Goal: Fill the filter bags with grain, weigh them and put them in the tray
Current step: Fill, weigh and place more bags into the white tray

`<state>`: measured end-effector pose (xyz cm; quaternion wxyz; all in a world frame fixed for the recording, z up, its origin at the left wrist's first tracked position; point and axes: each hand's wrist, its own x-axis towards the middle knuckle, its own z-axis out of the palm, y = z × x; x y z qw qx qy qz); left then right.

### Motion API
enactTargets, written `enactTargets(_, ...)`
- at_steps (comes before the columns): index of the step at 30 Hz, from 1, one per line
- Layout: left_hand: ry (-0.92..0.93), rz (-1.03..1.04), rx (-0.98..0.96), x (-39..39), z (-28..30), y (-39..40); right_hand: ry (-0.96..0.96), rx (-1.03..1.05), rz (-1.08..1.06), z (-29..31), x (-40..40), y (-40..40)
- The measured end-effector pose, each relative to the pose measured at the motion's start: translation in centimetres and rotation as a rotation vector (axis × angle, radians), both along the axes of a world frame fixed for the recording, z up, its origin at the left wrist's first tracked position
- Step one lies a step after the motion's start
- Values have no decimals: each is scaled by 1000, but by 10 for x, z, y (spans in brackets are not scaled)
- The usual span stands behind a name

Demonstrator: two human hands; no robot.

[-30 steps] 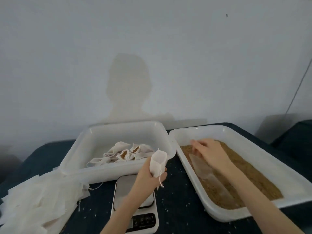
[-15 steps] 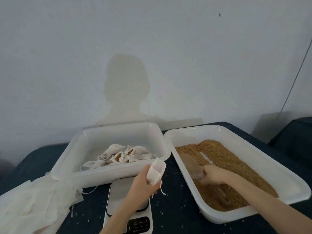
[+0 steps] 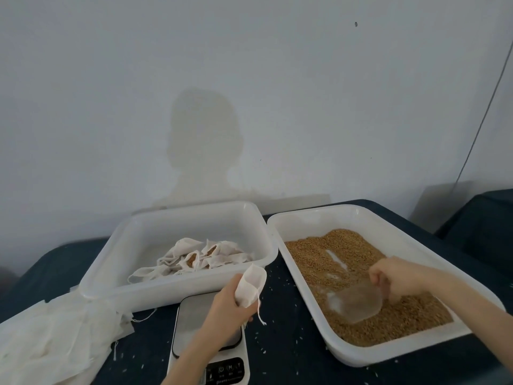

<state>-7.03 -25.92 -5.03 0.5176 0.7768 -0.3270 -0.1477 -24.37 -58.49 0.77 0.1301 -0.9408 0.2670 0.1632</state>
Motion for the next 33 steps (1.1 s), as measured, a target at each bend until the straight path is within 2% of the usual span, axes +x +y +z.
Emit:
enactTargets(5,-9,-8,17,-6,0,0,70,166,50,-12,-2,-1)
enactTargets(10,-9,24,30,-4,2,6,-58,397,-53,-12,-10,-11)
enactTargets(13,-29,24,52,-3,3,7,-111,354,-3,-6,-10,-14)
enactTargets(17,-57,22,77,-3,4,6,-240,403,-23,1,-11,-14)
enactTargets(24,-63,26,92,-8,8,5,-398,420,168,33,2,27)
enactTargets(29,-106,83,135,-6,8,10,-408,433,268,53,18,71)
enactTargets(33,-123,112,146,-2,10,21,-392,349,297,61,34,96)
